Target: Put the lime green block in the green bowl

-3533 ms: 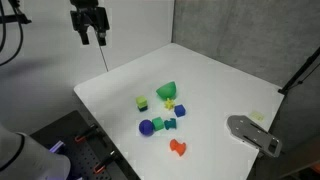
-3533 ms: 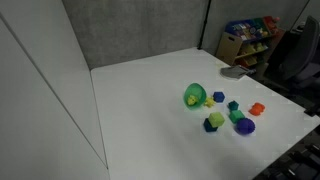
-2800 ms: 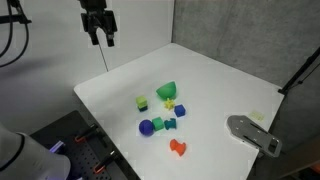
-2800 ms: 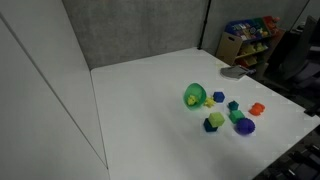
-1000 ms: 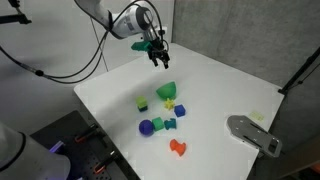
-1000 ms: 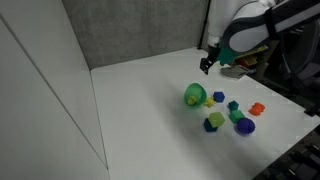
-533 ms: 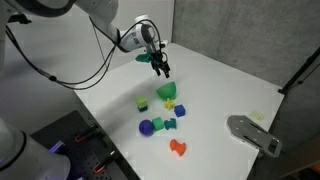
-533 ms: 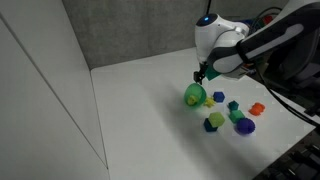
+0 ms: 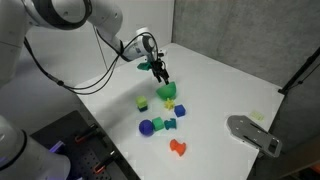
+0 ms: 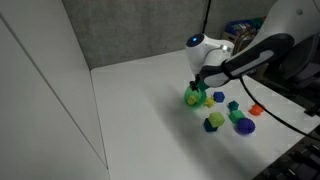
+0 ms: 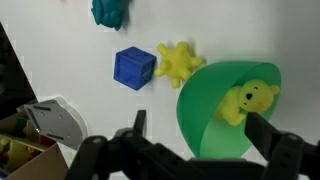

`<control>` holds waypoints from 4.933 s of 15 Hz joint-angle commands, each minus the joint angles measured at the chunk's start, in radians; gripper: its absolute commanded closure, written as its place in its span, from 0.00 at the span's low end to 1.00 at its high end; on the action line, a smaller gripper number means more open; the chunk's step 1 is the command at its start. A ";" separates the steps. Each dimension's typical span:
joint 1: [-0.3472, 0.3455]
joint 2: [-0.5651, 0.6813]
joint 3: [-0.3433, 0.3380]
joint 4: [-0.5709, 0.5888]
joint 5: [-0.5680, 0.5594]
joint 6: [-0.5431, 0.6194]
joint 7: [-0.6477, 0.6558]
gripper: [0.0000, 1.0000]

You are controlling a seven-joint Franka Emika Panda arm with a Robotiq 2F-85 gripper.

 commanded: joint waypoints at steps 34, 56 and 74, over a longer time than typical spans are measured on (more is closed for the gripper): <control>0.017 0.059 -0.057 0.082 0.032 -0.070 0.133 0.97; -0.025 0.028 -0.010 0.041 0.201 0.023 0.381 0.34; -0.125 -0.301 0.119 -0.377 0.262 0.083 -0.106 0.00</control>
